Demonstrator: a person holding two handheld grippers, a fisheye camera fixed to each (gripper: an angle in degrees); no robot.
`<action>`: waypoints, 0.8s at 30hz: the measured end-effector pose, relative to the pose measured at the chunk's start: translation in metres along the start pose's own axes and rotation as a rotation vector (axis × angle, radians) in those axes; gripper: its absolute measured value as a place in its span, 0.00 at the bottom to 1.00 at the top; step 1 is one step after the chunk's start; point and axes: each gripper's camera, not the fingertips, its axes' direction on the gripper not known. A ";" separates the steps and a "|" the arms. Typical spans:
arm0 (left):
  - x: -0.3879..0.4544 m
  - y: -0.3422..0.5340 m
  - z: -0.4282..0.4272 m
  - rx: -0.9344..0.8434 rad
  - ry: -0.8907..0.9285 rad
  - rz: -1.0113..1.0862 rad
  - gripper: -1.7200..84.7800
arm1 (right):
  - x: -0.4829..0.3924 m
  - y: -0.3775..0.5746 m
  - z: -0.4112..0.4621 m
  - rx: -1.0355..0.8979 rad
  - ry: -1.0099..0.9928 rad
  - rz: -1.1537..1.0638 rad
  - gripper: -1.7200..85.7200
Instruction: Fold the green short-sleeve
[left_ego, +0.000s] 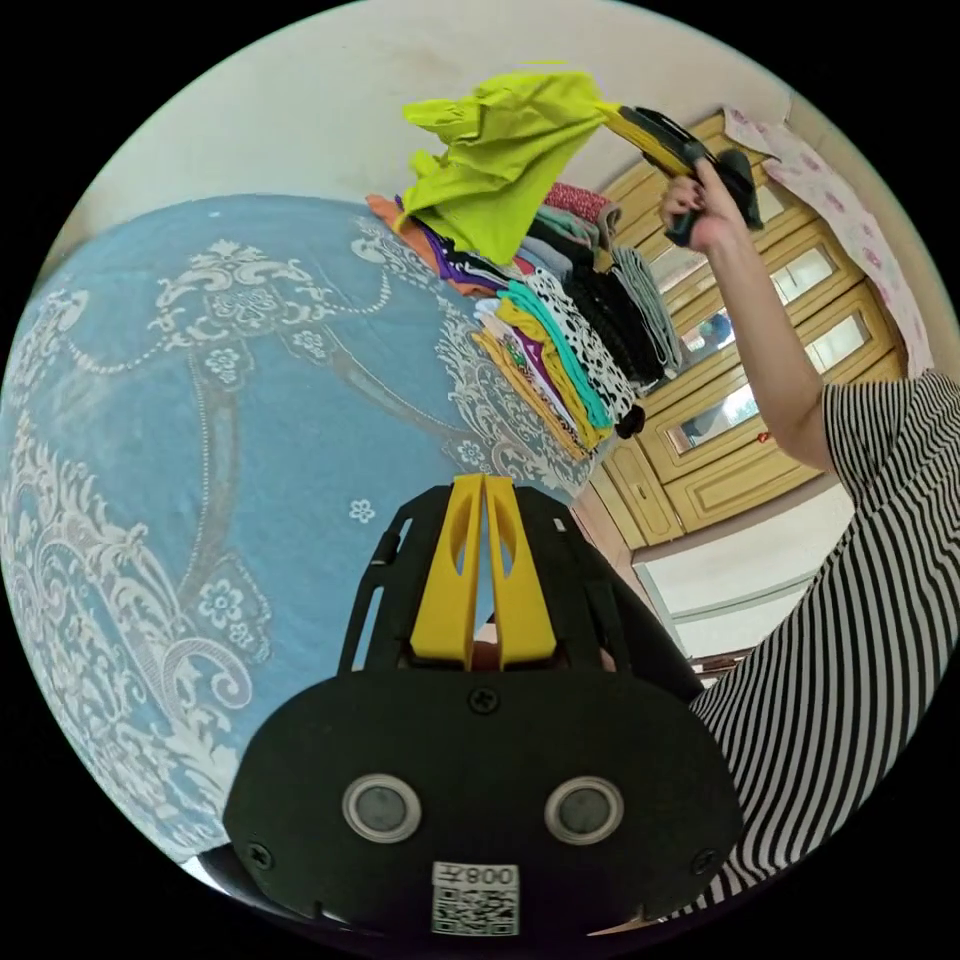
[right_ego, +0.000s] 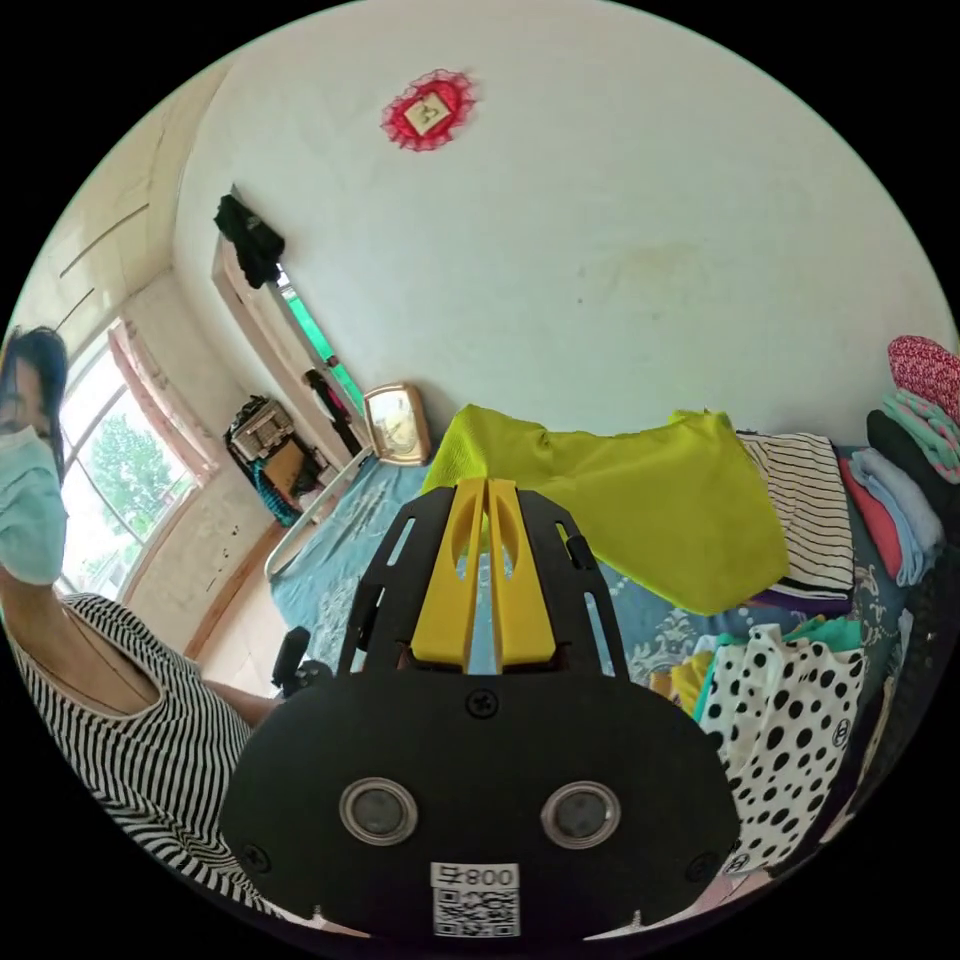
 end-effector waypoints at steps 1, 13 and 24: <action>-0.002 0.003 -0.010 0.013 -0.006 -0.006 0.02 | -0.018 0.014 -0.012 -0.001 -0.032 -0.010 0.02; -0.074 0.091 -0.161 0.191 0.011 -0.266 0.04 | -0.132 0.189 -0.069 -0.230 -0.297 0.155 0.02; -0.141 0.068 -0.181 0.171 0.259 -0.363 0.11 | -0.176 0.275 -0.153 -0.279 -0.289 0.203 0.02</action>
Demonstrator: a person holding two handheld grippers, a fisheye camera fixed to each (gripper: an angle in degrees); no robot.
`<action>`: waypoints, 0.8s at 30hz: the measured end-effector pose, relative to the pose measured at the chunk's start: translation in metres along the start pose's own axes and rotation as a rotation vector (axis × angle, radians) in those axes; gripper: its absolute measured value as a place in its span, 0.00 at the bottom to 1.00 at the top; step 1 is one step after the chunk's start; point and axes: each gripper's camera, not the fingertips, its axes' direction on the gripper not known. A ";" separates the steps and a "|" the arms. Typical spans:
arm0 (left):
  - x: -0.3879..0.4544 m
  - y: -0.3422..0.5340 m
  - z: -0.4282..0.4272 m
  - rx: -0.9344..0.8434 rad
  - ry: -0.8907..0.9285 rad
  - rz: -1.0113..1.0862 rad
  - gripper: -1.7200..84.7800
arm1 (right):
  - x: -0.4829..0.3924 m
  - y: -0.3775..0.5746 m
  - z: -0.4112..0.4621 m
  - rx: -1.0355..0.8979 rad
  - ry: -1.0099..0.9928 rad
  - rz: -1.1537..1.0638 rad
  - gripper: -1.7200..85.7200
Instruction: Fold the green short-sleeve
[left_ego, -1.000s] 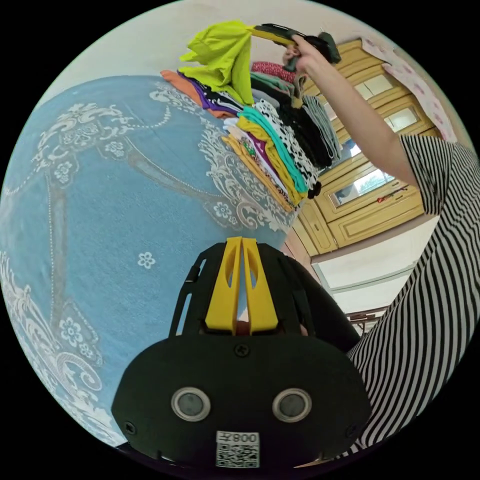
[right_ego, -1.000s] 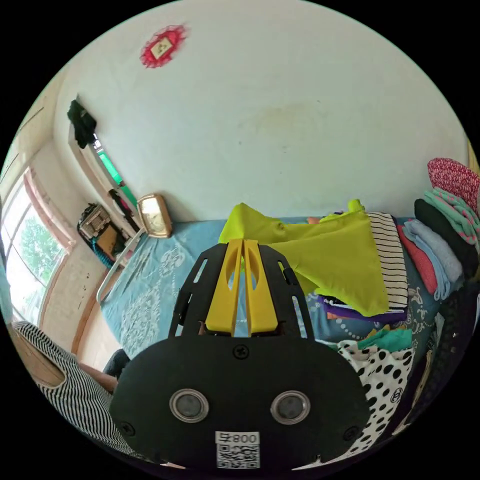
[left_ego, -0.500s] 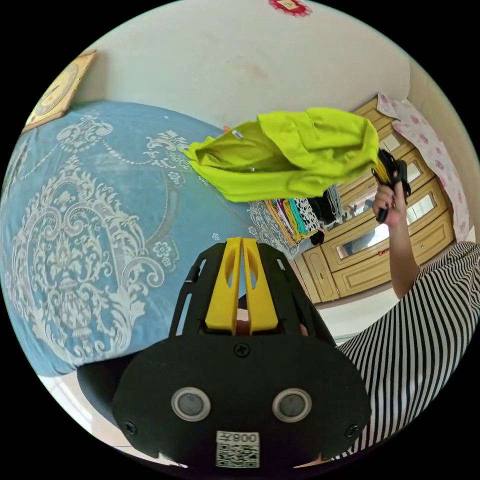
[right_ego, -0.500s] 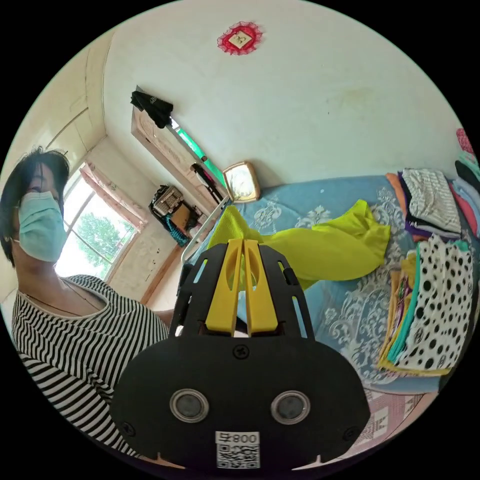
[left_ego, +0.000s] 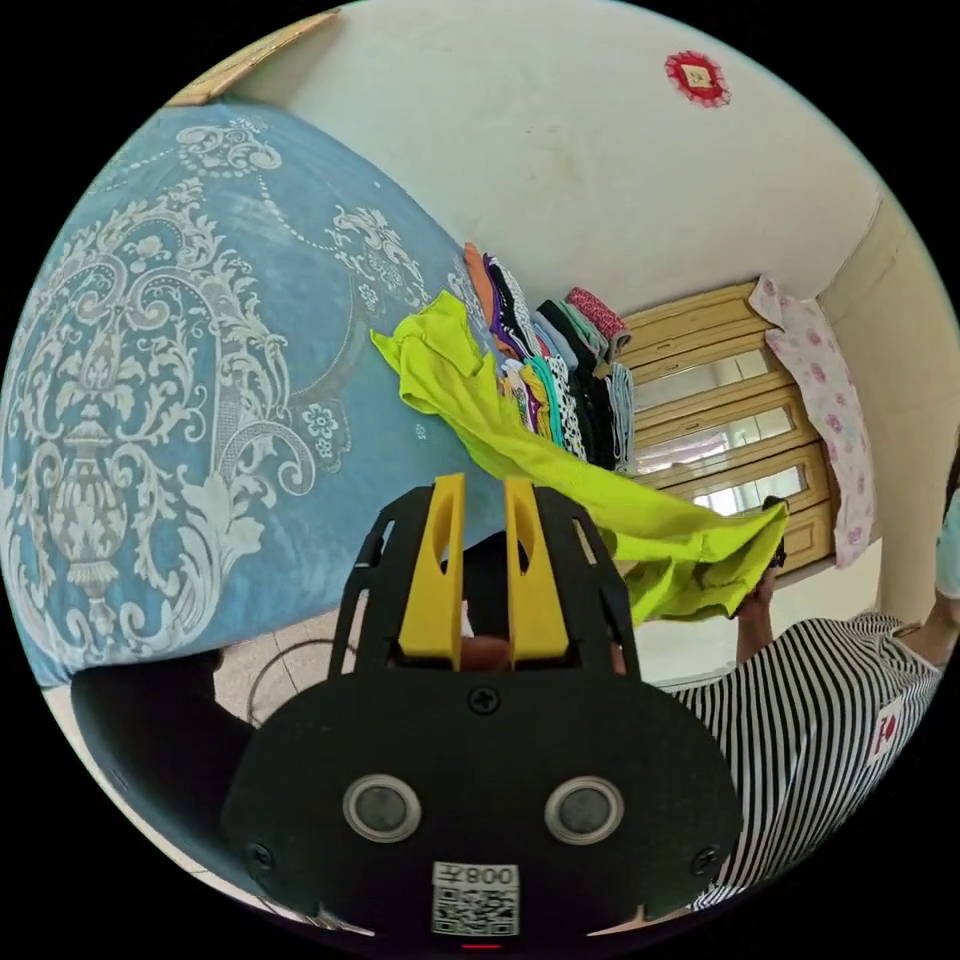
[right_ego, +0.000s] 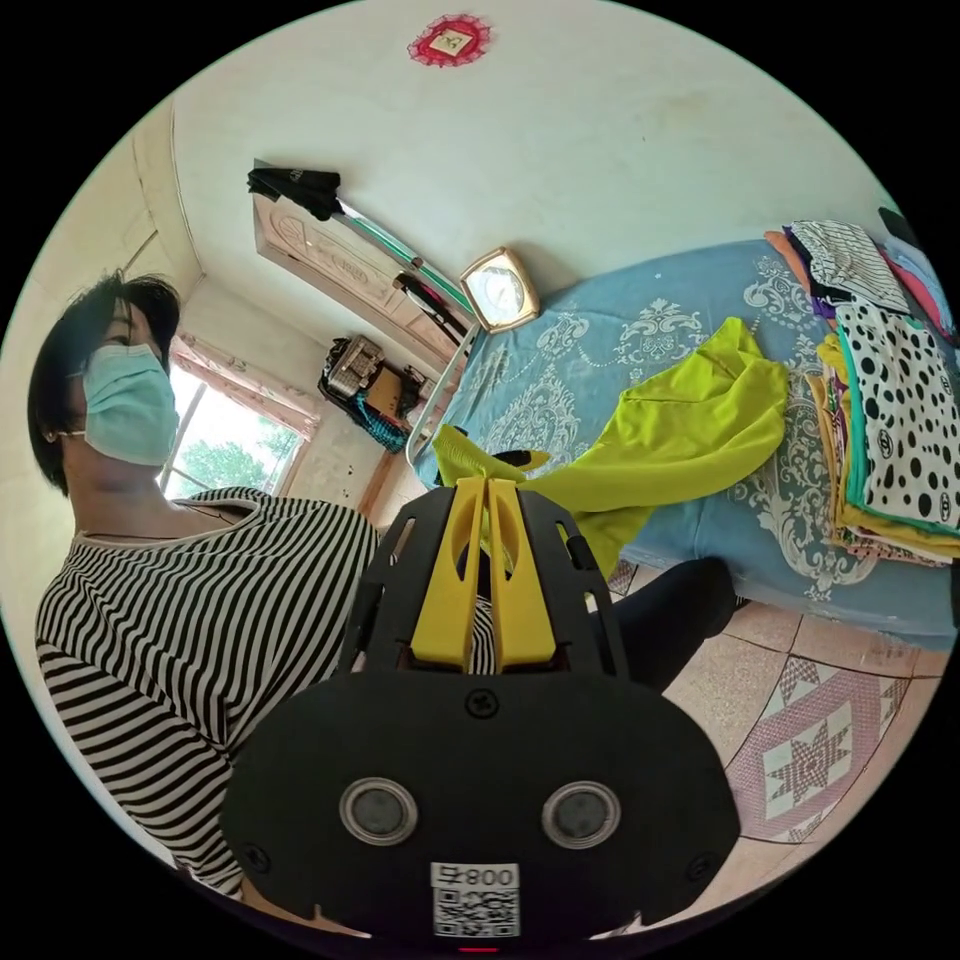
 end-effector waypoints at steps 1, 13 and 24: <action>-0.004 -0.006 0.002 -0.005 0.013 -0.012 0.11 | -0.002 0.009 -0.005 0.002 0.010 0.005 0.02; -0.031 -0.138 0.015 -0.108 -0.054 -0.135 0.13 | -0.005 0.068 -0.045 0.061 0.041 0.101 0.02; -0.012 -0.171 -0.028 -0.168 0.015 -0.148 0.03 | -0.005 0.090 -0.066 0.080 0.051 0.125 0.02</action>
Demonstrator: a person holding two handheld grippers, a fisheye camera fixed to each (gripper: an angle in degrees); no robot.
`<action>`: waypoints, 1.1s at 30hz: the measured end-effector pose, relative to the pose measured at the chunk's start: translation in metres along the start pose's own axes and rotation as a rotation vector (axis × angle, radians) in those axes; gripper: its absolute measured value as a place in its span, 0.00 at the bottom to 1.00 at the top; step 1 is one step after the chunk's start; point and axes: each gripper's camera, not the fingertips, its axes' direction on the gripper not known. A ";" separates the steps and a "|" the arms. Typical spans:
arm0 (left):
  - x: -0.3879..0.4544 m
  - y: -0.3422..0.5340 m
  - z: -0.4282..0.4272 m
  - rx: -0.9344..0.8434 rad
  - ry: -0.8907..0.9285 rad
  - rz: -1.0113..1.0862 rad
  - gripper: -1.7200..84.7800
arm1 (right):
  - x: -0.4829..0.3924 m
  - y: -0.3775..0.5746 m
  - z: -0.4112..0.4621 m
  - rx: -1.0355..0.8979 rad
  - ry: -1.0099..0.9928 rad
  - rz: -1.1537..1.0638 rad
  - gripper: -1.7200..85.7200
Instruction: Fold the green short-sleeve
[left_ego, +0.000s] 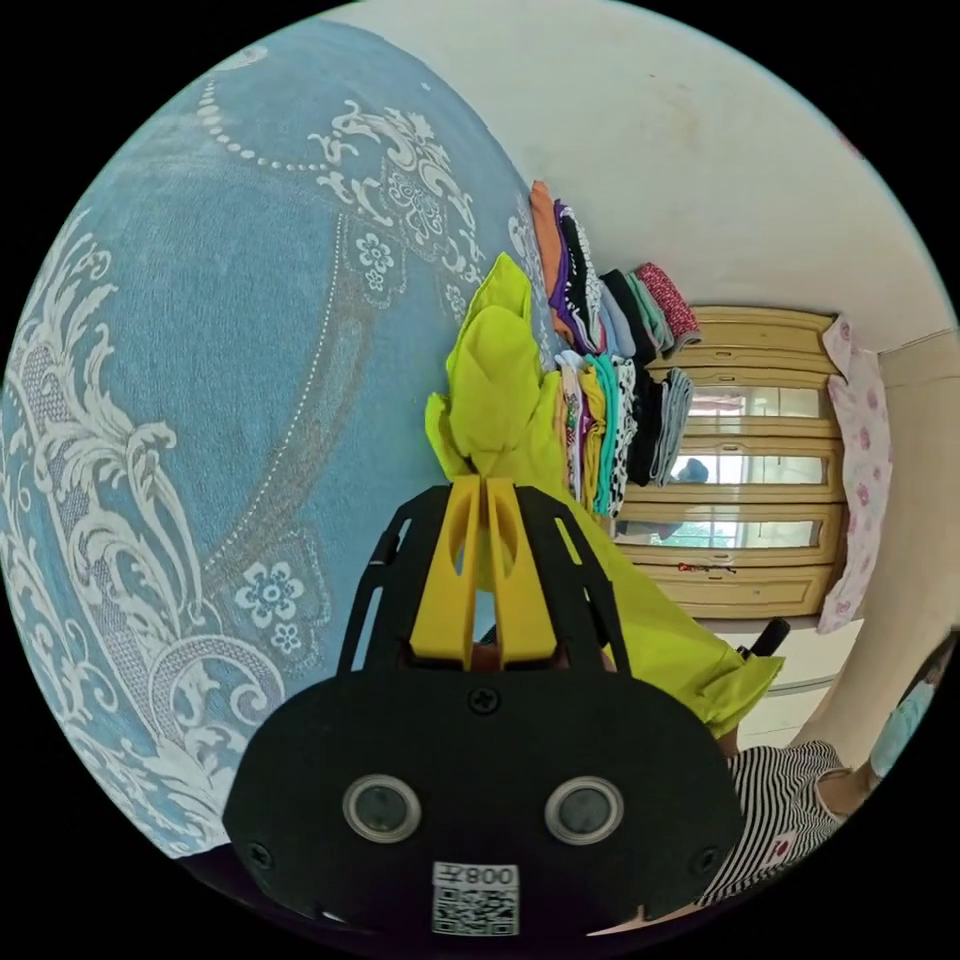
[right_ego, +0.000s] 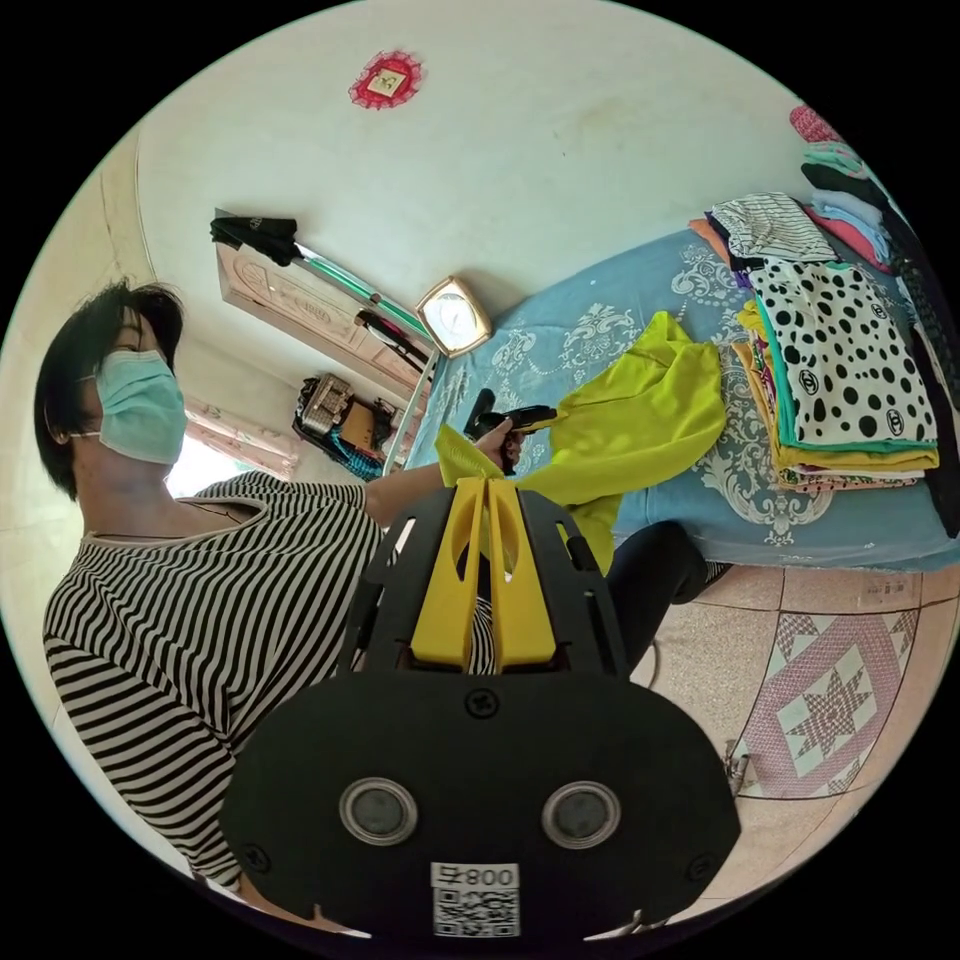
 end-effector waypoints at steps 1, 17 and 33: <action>0.003 0.002 -0.008 0.012 0.024 0.005 0.03 | 0.000 0.002 -0.003 0.008 0.000 -0.002 0.02; 0.147 0.143 -0.336 0.544 0.338 0.315 0.03 | -0.052 0.018 -0.044 0.149 -0.008 -0.283 0.02; 0.339 0.326 -0.537 0.853 0.160 0.825 0.03 | -0.144 0.028 -0.086 0.364 -0.129 -0.648 0.02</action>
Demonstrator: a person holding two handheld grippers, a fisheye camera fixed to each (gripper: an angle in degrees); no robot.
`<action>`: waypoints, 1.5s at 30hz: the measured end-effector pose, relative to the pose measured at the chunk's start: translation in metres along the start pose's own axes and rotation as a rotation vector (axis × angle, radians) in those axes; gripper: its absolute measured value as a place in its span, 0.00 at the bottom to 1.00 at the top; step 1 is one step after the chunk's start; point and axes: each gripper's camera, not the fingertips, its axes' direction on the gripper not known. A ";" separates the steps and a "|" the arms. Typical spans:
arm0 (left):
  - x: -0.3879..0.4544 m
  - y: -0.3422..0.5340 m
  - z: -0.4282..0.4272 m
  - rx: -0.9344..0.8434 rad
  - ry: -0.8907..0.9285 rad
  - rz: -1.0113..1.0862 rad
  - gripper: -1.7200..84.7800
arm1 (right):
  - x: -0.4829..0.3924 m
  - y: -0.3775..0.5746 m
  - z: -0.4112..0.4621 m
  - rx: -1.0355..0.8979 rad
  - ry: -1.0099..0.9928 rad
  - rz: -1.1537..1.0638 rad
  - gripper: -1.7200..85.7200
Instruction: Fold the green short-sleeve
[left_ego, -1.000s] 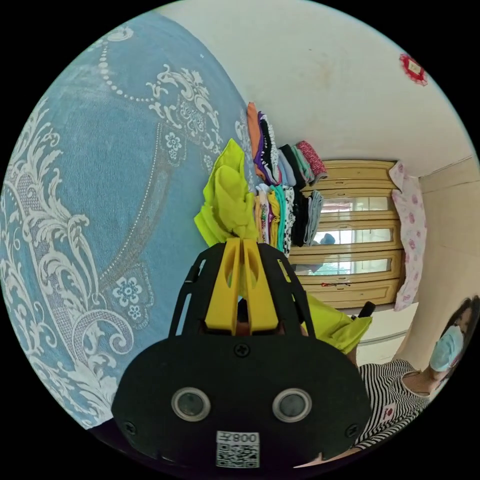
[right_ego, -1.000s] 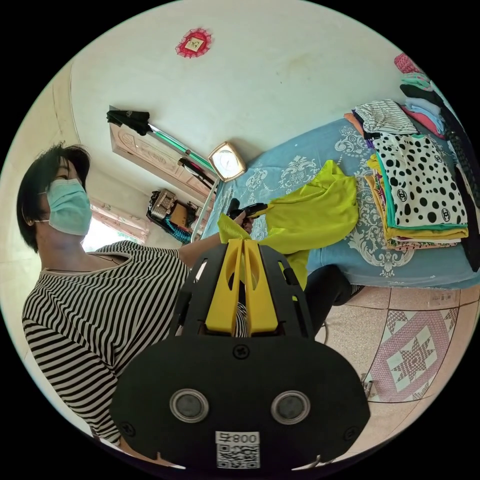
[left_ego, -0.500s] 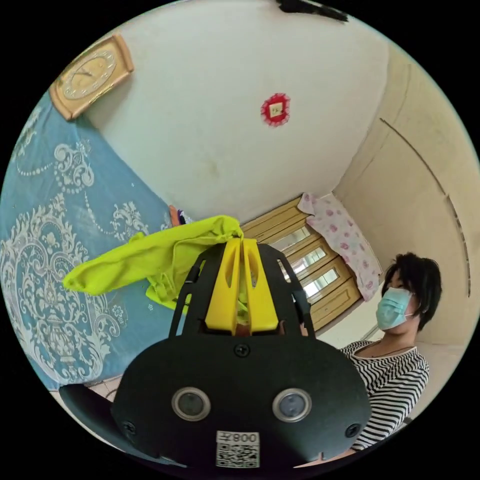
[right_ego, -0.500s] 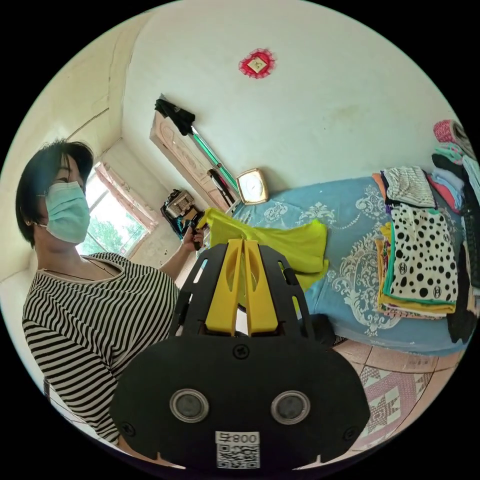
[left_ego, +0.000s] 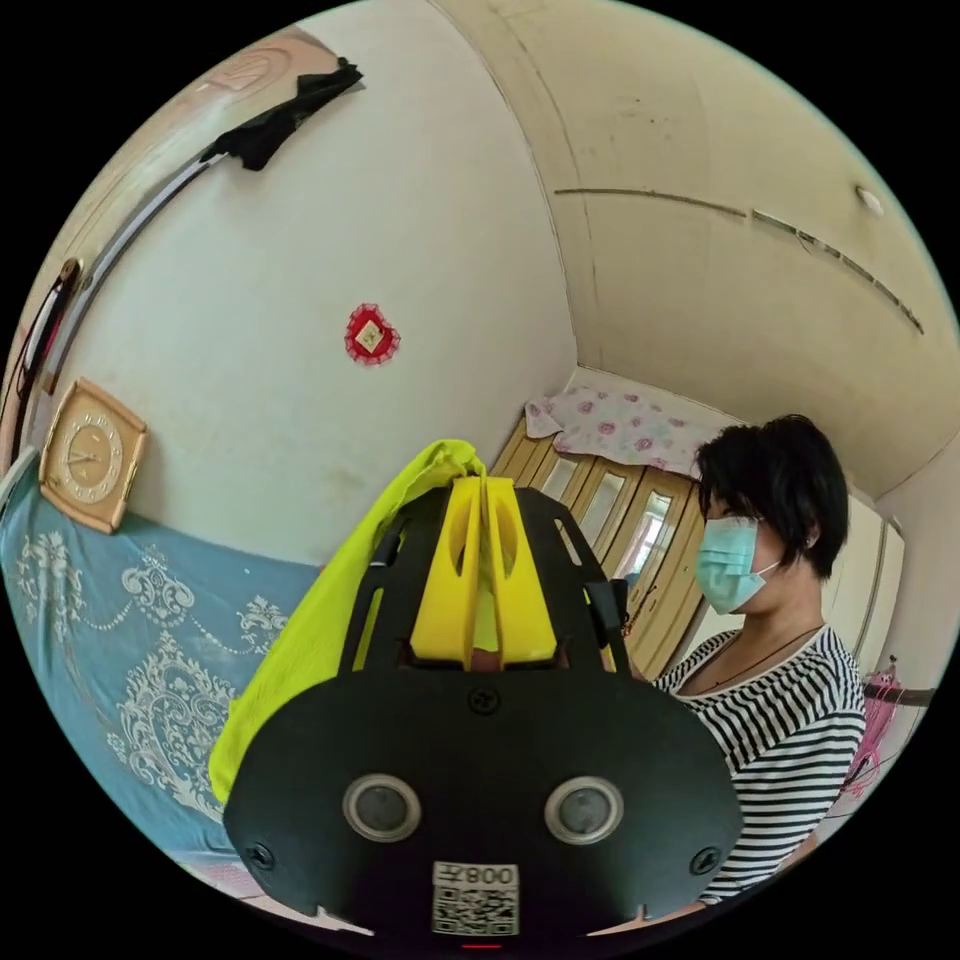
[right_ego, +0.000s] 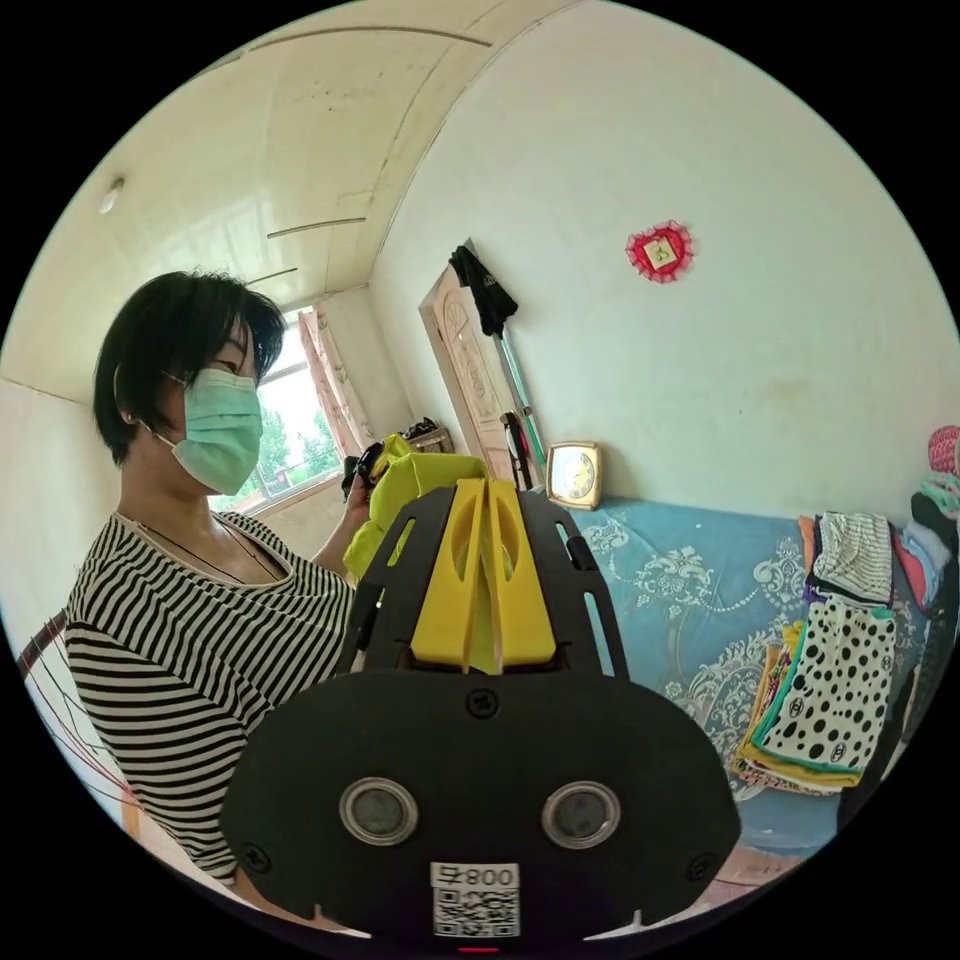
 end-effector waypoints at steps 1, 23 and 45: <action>0.005 -0.004 -0.002 0.003 -0.008 0.018 0.03 | -0.002 -0.003 0.000 0.010 0.003 -0.016 0.02; -0.296 -0.039 0.146 -0.273 -0.425 -0.191 0.04 | 0.351 -0.080 0.279 -0.273 0.238 0.313 0.02; -0.509 0.299 0.088 -0.680 -0.634 -0.749 0.10 | 0.539 0.083 0.469 -0.694 0.355 0.649 0.04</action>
